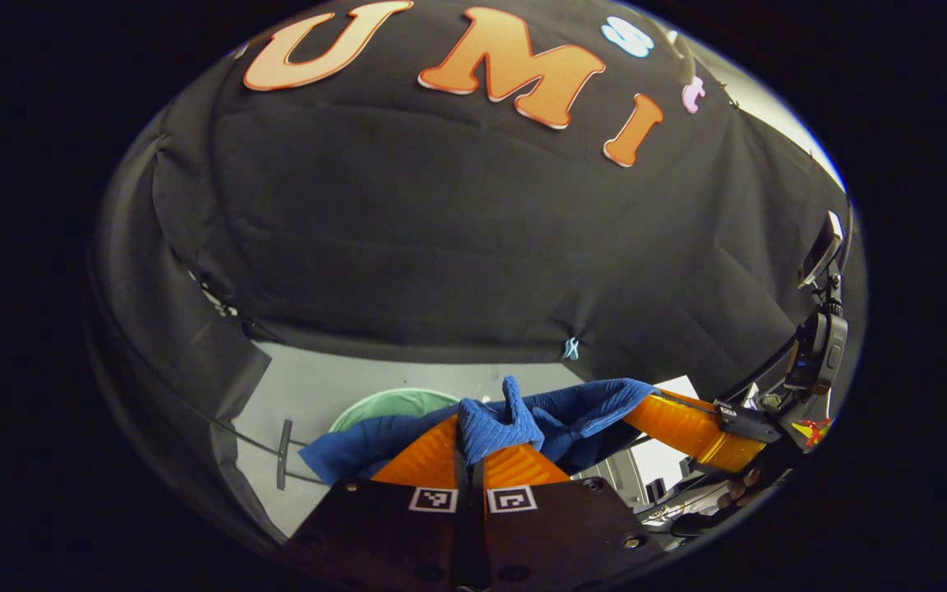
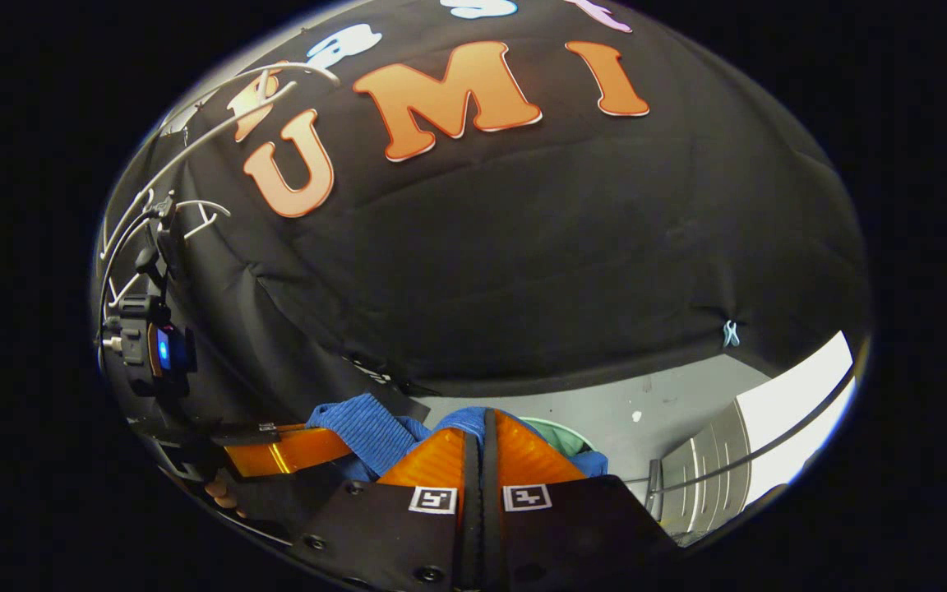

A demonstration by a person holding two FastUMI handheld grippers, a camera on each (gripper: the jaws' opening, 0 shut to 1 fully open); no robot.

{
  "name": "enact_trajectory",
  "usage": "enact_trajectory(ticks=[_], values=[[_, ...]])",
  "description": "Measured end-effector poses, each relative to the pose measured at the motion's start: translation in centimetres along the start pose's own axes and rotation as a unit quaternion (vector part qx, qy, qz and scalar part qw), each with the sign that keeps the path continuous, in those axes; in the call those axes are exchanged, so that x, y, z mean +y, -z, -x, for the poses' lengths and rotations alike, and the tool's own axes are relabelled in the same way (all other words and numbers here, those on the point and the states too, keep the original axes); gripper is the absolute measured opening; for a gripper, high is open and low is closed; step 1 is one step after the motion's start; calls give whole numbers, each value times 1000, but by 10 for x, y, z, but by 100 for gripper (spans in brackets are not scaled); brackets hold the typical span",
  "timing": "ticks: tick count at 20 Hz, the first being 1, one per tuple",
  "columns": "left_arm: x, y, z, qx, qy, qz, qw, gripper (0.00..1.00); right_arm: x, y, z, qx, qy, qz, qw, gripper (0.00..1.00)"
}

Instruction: Grasp the clothes on the hanger with both hands and then place them into the laundry hamper below.

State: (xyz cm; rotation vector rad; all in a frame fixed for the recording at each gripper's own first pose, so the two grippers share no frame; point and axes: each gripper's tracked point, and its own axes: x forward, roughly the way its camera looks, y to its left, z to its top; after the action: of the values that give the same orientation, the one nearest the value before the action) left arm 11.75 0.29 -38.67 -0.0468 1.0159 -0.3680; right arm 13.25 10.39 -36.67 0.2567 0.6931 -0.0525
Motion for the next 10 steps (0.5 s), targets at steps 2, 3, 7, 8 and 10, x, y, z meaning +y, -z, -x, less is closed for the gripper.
enact_trajectory(ticks=[2,3,7,8,10], values=[[3,10,-5,16,-5,3,1000,1,-8,17,-11,22,10,-3,1000,7],[5,14,-6,25,-8,7,1000,1,-12,27,-15,36,17,-5,999,7],[12,31,-12,63,-24,20,998,1,-24,58,-33,78,33,-3,996,7],[15,36,-14,71,-29,22,997,0,-26,64,-37,87,36,-3,996,7],[23,44,-18,88,-38,24,995,0,-32,80,-44,108,41,-2,993,7]])
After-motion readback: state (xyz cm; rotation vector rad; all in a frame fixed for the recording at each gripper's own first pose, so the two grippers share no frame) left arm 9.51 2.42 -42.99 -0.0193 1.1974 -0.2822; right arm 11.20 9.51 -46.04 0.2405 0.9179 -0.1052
